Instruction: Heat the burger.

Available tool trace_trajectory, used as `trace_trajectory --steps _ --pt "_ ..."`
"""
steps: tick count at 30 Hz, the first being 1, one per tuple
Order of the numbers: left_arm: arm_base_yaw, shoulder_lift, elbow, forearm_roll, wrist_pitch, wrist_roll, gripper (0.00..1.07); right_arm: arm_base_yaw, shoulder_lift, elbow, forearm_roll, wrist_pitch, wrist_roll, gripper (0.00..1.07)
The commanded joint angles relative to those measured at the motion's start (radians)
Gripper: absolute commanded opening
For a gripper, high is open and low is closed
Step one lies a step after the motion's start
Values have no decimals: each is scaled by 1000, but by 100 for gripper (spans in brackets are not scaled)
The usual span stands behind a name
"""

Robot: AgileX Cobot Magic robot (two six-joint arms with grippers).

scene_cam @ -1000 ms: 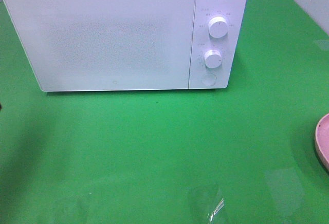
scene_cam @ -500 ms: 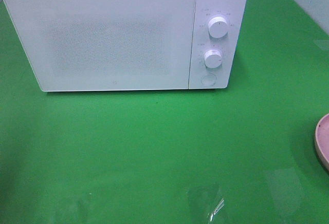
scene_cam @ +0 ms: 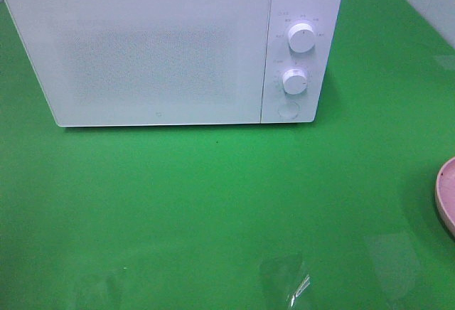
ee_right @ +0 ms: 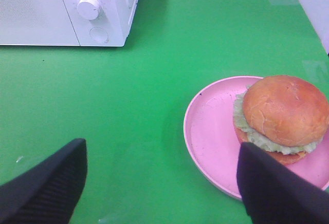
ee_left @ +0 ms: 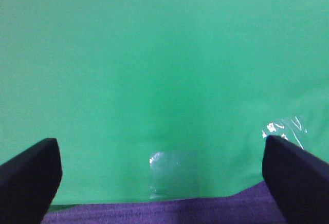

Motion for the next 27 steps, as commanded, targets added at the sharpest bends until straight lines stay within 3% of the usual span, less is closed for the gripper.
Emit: trace_trajectory --steps 1,11,27 --pt "4 -139 9 -5 4 -6 98 -5 -27 2 -2 -11 -8 76" --pt "4 -422 9 -7 4 -6 98 -5 -27 2 -2 -11 -8 76" --pt "4 -435 9 -12 3 -6 98 -5 -26 2 -4 -11 -7 76"
